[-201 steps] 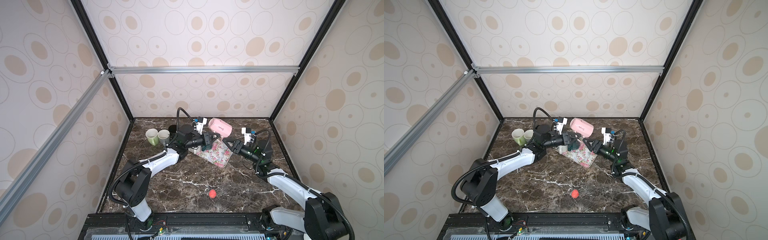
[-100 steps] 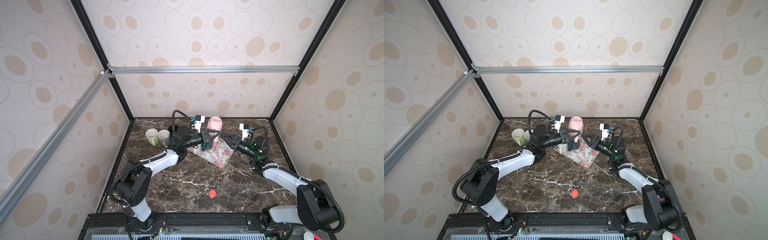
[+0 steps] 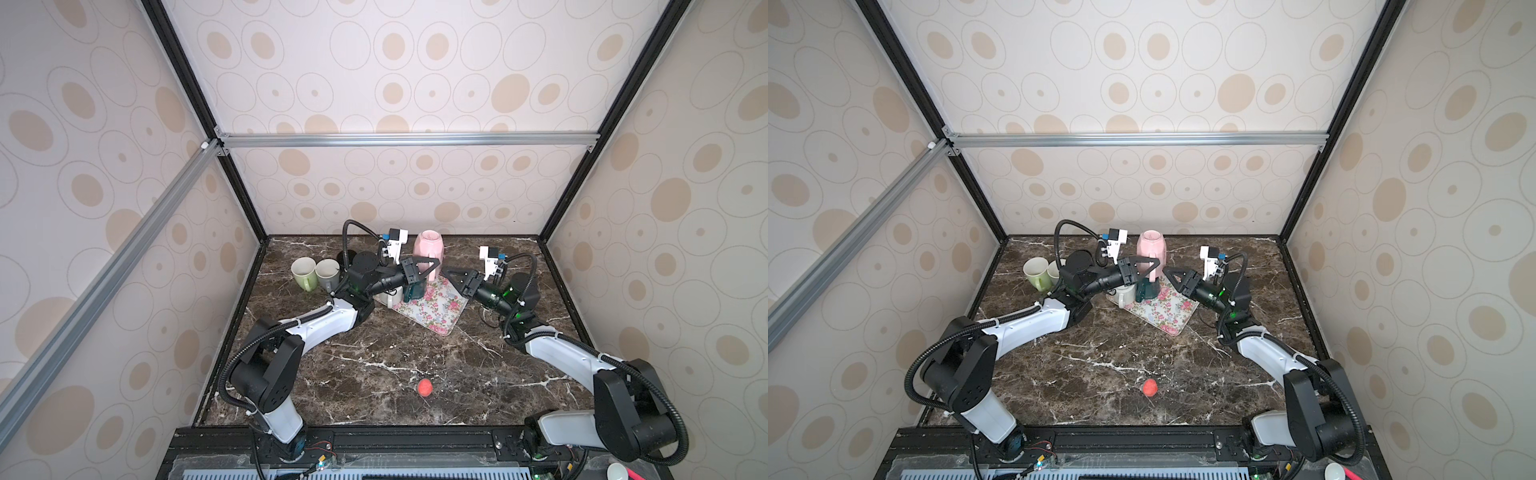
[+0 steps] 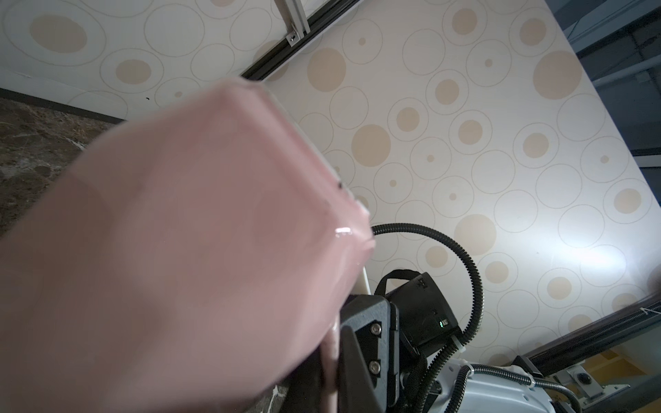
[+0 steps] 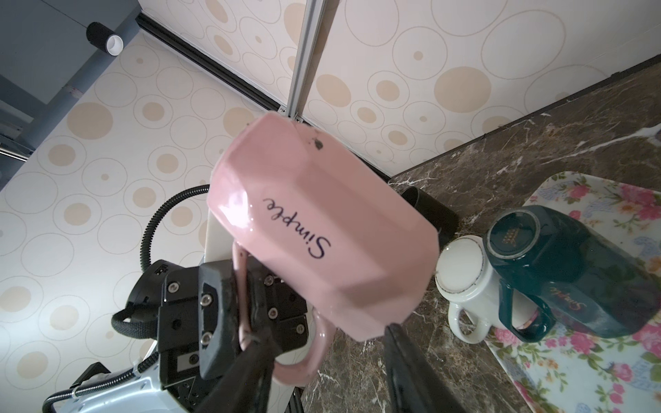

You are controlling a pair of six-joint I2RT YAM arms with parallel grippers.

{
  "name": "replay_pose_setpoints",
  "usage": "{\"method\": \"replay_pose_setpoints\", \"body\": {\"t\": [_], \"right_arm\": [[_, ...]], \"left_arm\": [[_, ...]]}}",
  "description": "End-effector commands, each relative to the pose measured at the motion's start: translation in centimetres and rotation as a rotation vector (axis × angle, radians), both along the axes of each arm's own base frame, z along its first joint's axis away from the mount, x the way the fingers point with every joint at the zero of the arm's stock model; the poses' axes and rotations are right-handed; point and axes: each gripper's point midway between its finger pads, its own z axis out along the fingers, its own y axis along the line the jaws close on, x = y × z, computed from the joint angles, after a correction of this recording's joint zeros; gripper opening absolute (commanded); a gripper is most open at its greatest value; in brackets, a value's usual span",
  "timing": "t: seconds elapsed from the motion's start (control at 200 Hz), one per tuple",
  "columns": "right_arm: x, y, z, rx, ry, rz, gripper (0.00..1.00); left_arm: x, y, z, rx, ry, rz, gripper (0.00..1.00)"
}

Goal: Turn the mug right side up
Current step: 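Move the right gripper to the pink mug's handle beside the left gripper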

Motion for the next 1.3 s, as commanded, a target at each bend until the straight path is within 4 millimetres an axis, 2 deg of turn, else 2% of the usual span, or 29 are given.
{"method": "replay_pose_setpoints", "body": {"t": [0.0,0.23,0.33,0.505,0.615,0.85,1.12,1.29], "right_arm": [[0.2,0.0,1.5,0.040,-0.042,0.010,0.54],[1.0,0.3,2.5,0.082,-0.072,0.012,0.55],[1.5,0.4,3.2,0.098,-0.088,0.011,0.55],[2.9,1.3,3.1,0.134,-0.073,0.047,0.54],[3.6,1.5,2.7,0.164,-0.062,0.057,0.54],[3.8,1.7,1.2,0.166,-0.031,0.048,0.53],[4.1,2.6,2.3,0.219,-0.050,0.088,0.53],[4.4,2.6,0.7,0.209,-0.017,0.070,0.51]], "left_arm": [[0.0,1.4,7.3,-0.170,-0.184,0.052,0.00],[0.6,2.1,8.7,-0.279,-0.166,0.081,0.00],[0.7,2.2,8.7,-0.312,-0.145,0.071,0.00],[1.0,2.3,8.6,-0.345,-0.131,0.061,0.00],[1.1,2.6,8.6,-0.341,-0.135,0.081,0.00],[1.3,2.8,9.5,-0.308,-0.176,0.117,0.00],[0.9,2.8,9.6,-0.379,-0.160,0.069,0.00],[0.9,2.7,10.1,-0.397,-0.173,0.048,0.00]]}}
